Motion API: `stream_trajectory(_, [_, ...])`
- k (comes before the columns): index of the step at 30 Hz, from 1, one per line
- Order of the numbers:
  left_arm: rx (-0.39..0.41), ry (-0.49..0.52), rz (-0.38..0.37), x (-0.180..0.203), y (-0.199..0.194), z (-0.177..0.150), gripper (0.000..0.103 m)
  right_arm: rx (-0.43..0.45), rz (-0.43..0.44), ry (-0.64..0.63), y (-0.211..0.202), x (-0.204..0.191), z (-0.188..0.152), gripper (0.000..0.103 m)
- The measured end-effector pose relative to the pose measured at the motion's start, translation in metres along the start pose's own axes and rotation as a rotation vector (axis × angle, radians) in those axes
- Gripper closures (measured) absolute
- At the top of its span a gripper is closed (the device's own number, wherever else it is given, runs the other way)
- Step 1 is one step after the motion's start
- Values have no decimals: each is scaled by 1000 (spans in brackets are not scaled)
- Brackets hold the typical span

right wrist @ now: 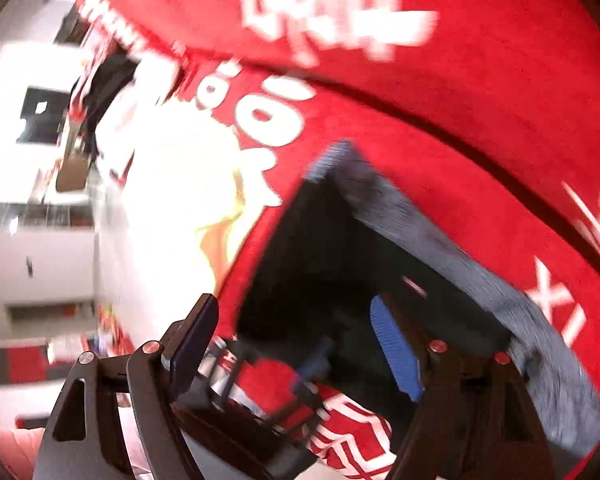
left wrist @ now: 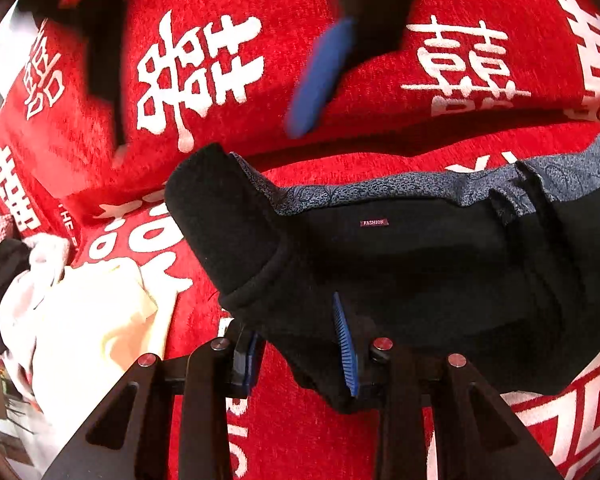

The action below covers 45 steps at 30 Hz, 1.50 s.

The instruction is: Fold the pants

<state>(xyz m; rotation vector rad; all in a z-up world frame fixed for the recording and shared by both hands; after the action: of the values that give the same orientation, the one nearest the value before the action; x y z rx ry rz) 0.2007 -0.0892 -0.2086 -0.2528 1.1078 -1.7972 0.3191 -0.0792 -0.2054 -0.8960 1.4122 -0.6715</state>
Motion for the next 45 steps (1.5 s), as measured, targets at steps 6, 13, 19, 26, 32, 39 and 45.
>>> stream_trajectory(6, [12, 15, 7, 2, -1, 0, 69, -198, -87, -69, 64, -14, 11, 23])
stream_trajectory(13, [42, 14, -69, 17, -27, 18, 69, -129, -111, -48, 51, 7, -5, 87])
stream_trajectory(19, [104, 4, -164, 45, -73, 51, 69, 63, 71, 18, -19, 28, -40, 87])
stream_trajectory(26, [183, 94, -304, 128, -132, 93, 69, 292, 177, 128, -119, 76, -105, 86])
stream_trajectory(32, [195, 255, -395, 221, -153, 99, 69, 439, 194, 265, -182, 143, -183, 84])
stream_trajectory(39, [123, 448, -415, 322, -137, 74, 69, 498, 235, 468, -186, 239, -267, 84])
stream_trajectory(45, [63, 516, -400, 355, -115, 53, 69, 499, 229, 540, -162, 281, -294, 84])
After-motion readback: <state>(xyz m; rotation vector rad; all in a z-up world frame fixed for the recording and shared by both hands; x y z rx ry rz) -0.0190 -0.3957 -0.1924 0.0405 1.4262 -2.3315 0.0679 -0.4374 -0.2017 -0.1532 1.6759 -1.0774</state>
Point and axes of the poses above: each gripper's, at about its wrist camera, not at the fingertips, and y roughly the way its jaws point, x to its right, z to its top, the point moved 7 cm from there along y, roughly the way its jaws point, and after that the axes turned 2 degrees about x, right-handed, at the moved point
